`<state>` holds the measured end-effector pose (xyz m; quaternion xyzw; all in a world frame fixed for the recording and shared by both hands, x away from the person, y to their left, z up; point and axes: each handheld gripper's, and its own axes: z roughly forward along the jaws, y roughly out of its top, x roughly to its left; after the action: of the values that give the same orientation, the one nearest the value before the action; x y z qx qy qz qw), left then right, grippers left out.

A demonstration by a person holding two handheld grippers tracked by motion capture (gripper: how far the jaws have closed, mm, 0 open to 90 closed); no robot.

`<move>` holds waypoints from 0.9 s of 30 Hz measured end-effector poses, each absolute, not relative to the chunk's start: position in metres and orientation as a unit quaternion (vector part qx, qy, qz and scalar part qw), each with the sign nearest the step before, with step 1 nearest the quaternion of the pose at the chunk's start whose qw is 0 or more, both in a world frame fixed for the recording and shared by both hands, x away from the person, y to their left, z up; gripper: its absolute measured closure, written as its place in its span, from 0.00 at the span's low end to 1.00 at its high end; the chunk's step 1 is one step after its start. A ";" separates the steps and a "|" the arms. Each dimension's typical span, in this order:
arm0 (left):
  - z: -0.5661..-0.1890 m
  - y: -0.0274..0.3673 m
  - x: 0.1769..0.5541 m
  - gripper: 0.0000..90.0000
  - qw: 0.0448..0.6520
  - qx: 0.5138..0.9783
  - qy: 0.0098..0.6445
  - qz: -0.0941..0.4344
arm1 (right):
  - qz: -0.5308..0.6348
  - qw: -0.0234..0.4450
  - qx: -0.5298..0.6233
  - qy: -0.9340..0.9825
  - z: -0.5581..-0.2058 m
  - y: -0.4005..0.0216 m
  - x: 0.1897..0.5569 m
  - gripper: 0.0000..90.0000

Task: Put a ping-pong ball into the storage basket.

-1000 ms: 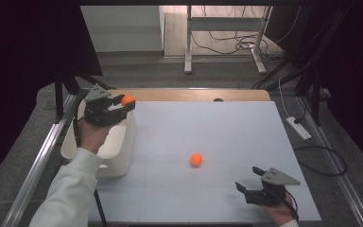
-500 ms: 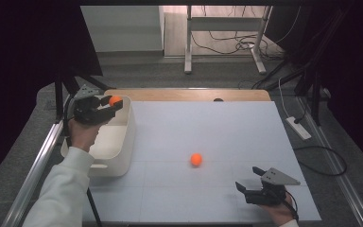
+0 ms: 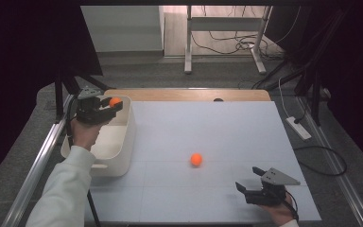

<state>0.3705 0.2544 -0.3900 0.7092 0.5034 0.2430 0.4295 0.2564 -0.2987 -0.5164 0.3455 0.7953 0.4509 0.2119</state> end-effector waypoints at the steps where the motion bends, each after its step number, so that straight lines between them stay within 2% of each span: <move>1: -0.391 0.255 0.371 0.56 0.428 0.710 0.504 0.242 | 0.451 0.212 0.346 0.795 -0.516 -0.299 0.256 0.13; 27: -0.404 0.269 0.378 0.56 0.397 0.716 0.527 0.226 | 0.450 0.210 0.343 0.797 -0.517 -0.299 0.258 0.13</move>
<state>0.3780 0.2688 -0.4041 0.7165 0.5273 0.2260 0.3969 0.2576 -0.2988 -0.5169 0.3430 0.7970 0.4504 0.2103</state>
